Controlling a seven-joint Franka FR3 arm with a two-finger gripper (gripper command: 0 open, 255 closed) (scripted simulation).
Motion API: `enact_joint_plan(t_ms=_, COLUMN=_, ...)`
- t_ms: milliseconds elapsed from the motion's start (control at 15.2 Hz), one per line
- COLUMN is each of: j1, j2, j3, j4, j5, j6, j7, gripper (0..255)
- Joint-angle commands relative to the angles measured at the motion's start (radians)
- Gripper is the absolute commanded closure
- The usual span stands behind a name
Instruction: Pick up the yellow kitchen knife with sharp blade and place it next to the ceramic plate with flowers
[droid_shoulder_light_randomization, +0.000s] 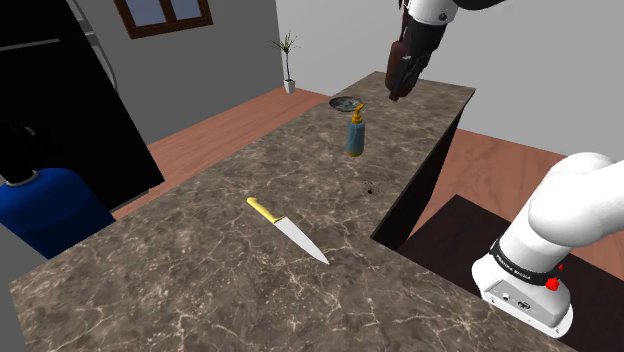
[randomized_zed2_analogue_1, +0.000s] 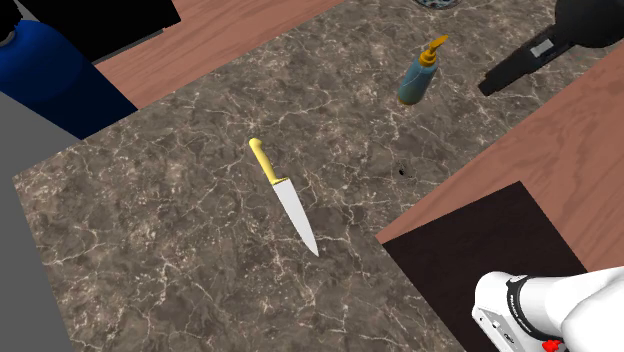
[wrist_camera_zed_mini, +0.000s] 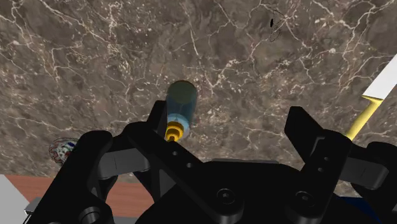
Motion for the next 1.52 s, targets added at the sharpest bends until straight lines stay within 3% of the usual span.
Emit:
enact_joint_plan(t_ms=0, j1=0.013, j2=0.034, j3=0.031, j4=-0.003, j5=0.015, j6=0.026, j7=0.028, gripper=0)
enact_joint_plan(t_ms=792, j1=0.069, j2=0.344, j3=0.217, j4=0.076, j5=0.049, j6=0.192, j7=0.204, gripper=0)
enact_joint_plan(t_ms=1452, j1=0.118, j2=0.676, j3=0.347, j4=0.249, j5=-0.034, j6=0.283, j7=0.38, gripper=0)
